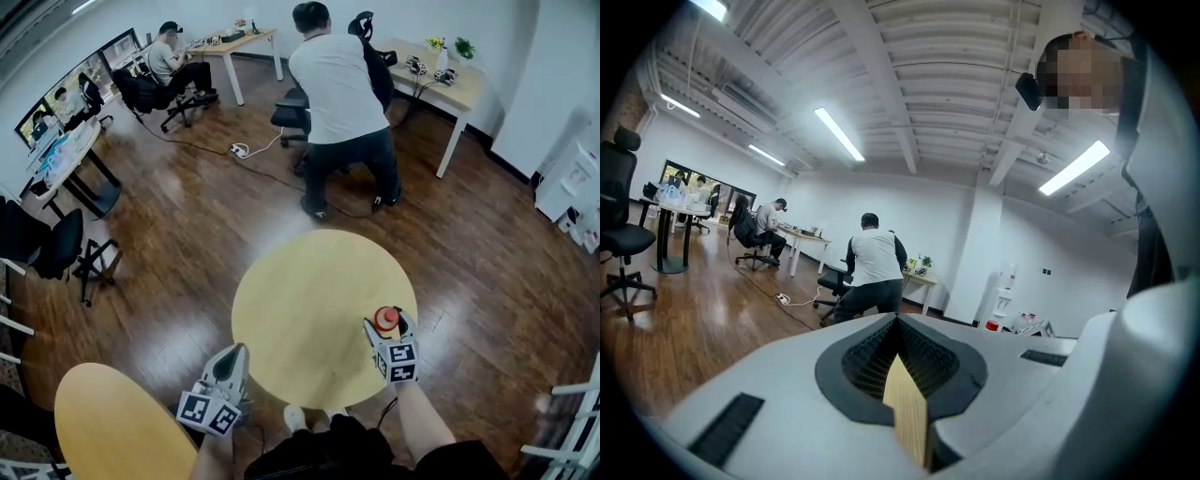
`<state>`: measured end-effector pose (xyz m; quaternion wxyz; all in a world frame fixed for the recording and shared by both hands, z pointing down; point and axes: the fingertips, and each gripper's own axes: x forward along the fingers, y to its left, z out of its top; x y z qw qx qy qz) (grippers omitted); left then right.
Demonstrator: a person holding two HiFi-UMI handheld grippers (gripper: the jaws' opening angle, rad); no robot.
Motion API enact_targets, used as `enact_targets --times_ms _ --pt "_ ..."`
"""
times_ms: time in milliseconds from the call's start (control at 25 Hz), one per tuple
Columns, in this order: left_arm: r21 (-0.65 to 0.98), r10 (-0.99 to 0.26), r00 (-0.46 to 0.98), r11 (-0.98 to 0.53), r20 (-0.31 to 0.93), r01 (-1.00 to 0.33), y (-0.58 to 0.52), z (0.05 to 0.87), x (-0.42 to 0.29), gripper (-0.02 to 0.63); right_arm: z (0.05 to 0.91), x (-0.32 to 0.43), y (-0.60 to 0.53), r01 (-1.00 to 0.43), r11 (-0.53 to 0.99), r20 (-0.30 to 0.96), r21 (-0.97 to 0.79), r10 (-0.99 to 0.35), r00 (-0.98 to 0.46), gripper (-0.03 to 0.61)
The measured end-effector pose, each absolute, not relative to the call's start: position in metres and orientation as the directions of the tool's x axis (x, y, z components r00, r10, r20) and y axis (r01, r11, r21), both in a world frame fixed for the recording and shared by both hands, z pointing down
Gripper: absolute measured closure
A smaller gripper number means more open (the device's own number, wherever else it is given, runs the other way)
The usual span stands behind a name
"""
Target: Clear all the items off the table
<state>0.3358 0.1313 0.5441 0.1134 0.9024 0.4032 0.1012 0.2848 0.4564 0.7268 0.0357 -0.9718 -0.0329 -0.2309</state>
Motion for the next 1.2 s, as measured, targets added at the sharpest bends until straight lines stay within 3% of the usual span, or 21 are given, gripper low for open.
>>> enact_targets --times_ms 40,320,640,960,1000,1080,1200 --pt "0.286 0.752 0.653 -0.647 0.088 0.707 0.131 0.543 0.334 0.621 0.728 0.284 0.458 0.087 -0.995 0.452 -0.056 0.052 0.891 0.207" --pt "0.29 0.741 0.67 -0.651 0.042 0.701 0.113 0.529 0.329 0.621 0.701 0.267 0.465 0.116 -0.991 0.412 -0.063 0.08 0.908 0.206" --pt "0.311 0.734 0.677 -0.634 -0.044 0.708 0.094 0.521 0.334 0.621 0.632 0.247 0.47 0.185 -0.979 0.277 -0.088 0.154 0.948 0.217" --pt "0.302 0.715 0.689 -0.634 -0.122 0.712 0.079 0.504 0.344 0.621 0.55 0.241 0.459 0.22 -0.97 0.105 -0.105 0.209 0.972 0.359" --pt "0.302 0.711 0.692 -0.637 -0.126 0.709 0.077 0.503 0.345 0.621 0.542 0.24 0.456 0.213 -0.971 0.089 -0.113 0.203 0.975 0.406" --pt "0.304 0.702 0.7 -0.643 -0.132 0.703 0.074 0.502 0.347 0.621 0.528 0.24 0.448 0.185 -0.975 0.065 -0.124 0.178 0.982 0.559" --pt "0.303 0.695 0.705 -0.647 -0.142 0.7 0.07 0.498 0.346 0.621 0.515 0.239 0.441 0.181 -0.977 0.039 -0.11 0.178 0.983 0.574"
